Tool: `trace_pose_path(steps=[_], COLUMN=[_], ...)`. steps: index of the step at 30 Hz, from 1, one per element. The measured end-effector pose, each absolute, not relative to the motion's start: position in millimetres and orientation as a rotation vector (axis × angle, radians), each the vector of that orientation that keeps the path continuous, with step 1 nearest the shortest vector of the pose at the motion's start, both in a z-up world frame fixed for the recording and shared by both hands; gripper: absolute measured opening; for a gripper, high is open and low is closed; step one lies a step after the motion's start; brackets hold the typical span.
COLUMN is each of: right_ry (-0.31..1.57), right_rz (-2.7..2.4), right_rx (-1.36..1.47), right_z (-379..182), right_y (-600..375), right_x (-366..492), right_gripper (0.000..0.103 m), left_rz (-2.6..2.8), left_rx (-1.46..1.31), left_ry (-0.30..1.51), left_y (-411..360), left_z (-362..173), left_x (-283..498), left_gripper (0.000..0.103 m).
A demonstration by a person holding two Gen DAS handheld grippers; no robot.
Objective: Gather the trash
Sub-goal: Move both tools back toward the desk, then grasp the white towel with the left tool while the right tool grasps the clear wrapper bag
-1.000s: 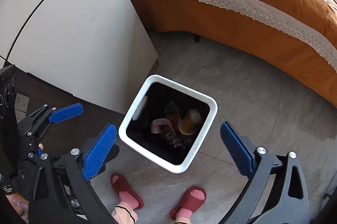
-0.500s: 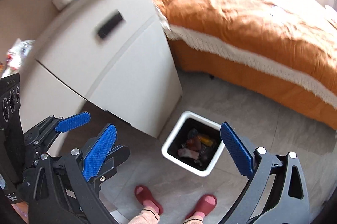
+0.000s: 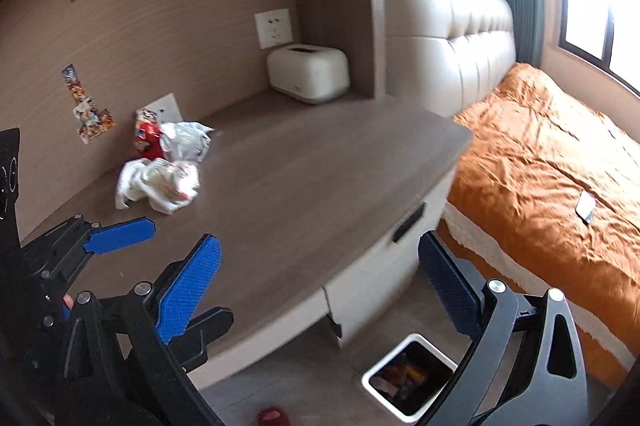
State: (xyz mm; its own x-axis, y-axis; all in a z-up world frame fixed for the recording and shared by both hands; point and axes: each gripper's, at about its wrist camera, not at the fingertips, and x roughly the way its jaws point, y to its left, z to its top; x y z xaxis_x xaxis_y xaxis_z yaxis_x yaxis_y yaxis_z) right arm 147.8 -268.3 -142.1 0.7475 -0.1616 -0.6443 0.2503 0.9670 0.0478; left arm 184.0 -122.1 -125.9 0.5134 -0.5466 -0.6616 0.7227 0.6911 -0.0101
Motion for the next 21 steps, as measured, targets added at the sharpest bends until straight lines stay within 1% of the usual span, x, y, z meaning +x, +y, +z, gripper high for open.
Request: trace_pose_path(steps=[5,9,12,17,21], right_ry=[0.665,0.721,0.772,0.843,0.901], right_rz=[-0.153,-0.11,-0.08,-0.005,0.04], right_rx=[0.118,0.086,0.071,0.031,0.038], right_z=[-136.8,-146.2,-160.8,-185.8,-204.0], right_y=[-224.9,-206.0,-203.7,-199.5,-200.4], right_x=[190.7,223.5,243.2,280.8,310.6], right_gripper=[0.099,0.099,0.099,0.099,0.099], left_rz=[-0.628,-0.517,-0.459,-0.381,-0.349], left_rx=[0.303,0.22,0.136,0.039,0.071], left_ry=[0.626,0.647,0.687,0.735,0.812], left_y=[-55.2,-4.5,15.0,27.0,12.9], left_z=[-108.8,-109.8,-117.4,-129.8,-148.4], left_x=[225.2,267.2,297.8,331.8,355.2], left_gripper=[0.098,0.098,0.098,0.098,0.098])
